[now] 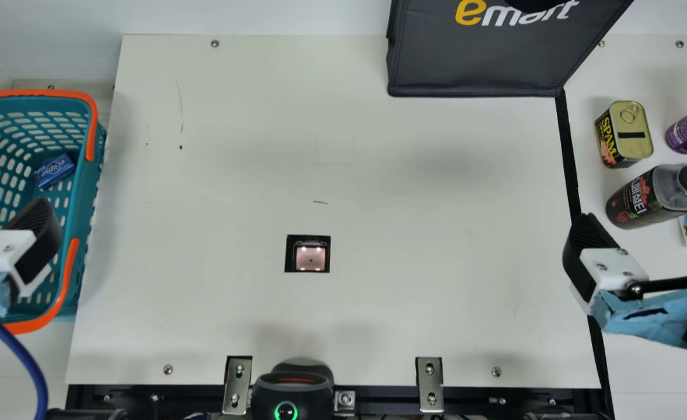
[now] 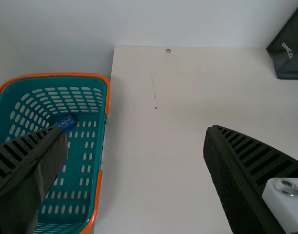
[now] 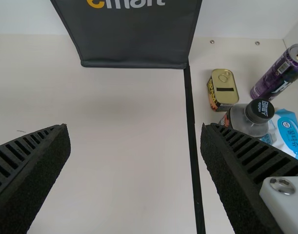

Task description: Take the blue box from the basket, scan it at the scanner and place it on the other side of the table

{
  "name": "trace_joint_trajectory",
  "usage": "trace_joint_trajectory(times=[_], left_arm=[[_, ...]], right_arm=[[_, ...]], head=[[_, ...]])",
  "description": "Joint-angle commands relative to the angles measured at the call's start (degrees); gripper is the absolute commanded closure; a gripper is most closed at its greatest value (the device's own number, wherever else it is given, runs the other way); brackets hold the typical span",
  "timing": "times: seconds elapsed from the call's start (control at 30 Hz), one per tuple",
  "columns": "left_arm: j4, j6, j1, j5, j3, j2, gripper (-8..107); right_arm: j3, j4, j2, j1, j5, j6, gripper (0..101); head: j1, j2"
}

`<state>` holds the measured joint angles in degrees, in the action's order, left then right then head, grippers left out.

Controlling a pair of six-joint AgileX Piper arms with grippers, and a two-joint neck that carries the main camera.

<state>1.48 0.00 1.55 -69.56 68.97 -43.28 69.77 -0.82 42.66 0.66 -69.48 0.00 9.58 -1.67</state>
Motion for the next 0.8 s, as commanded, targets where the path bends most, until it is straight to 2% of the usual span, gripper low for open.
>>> trace_joint_trajectory(times=[0.0,0.47,0.77], left_arm=[[0.0,0.0,0.0,0.0,0.0,0.0,9],[0.0,0.0,0.0,0.0,0.0,0.0,9],[0.0,0.0,0.0,0.0,0.0,0.0,9]], right_arm=[[0.0,0.0,0.0,0.0,0.0,0.0,6],[0.0,0.0,0.0,0.0,0.0,0.0,6],[0.0,0.0,0.0,0.0,-0.1,0.0,6]], head=[[-1.7,1.4],[-1.7,20.1],[-1.7,20.1]])
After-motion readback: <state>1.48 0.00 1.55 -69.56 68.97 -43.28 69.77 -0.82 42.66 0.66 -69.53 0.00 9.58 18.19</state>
